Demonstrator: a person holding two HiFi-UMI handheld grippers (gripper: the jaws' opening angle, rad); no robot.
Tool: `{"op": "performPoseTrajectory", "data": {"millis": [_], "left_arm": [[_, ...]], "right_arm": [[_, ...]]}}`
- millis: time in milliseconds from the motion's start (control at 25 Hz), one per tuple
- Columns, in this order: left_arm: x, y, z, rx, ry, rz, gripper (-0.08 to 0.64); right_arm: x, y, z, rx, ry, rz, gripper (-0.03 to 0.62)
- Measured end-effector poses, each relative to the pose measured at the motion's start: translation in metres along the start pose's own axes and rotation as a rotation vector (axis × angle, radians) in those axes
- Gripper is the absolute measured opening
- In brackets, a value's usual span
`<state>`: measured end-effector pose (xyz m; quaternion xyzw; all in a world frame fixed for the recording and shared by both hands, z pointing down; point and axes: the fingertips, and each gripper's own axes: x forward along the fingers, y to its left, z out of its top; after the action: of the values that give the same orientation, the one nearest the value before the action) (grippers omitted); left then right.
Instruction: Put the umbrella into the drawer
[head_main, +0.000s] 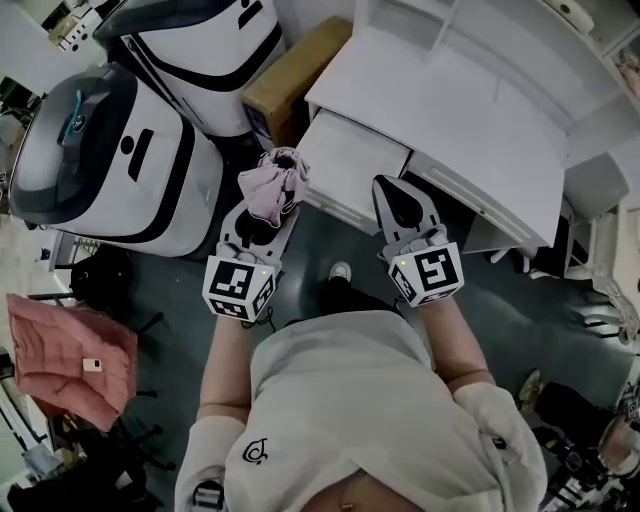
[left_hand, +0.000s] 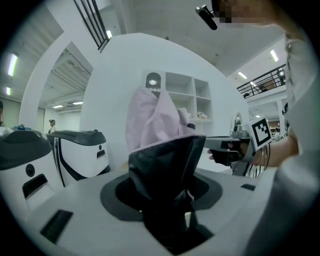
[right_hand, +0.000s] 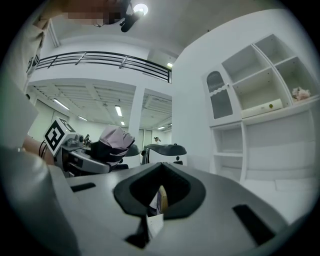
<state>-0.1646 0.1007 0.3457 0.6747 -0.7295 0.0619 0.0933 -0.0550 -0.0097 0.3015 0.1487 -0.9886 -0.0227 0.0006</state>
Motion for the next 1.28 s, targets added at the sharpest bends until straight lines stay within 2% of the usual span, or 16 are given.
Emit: {"op": "performPoseTrajectory", "data": {"millis": [280,520,840,1080,1280], "left_arm": [[0.112,0.022,-0.011,0.018,0.077,-0.094,0.224],[0.19,0.021,-0.035,0.094,0.201,-0.209,0.224],[0.267,0.006,-0.087,0.24,0.385,-0.445,0.224],[0.305,-0.011,-0.138,0.316,0.493,-0.643,0.224],[0.32,-0.019,-0.191,0.354,0.596,-0.768,0.224]], "right_arm": [[0.05,-0.075,-0.033,0.036,0.054,-0.051,0.008],[0.059,-0.124,-0.065,0.087,0.12,-0.13,0.008],[0.052,-0.17,-0.096,0.149,0.173,-0.299,0.008],[0.046,-0.188,-0.143,0.196,0.212,-0.457,0.008],[0.05,-0.189,-0.173,0.236,0.264,-0.508,0.008]]}}
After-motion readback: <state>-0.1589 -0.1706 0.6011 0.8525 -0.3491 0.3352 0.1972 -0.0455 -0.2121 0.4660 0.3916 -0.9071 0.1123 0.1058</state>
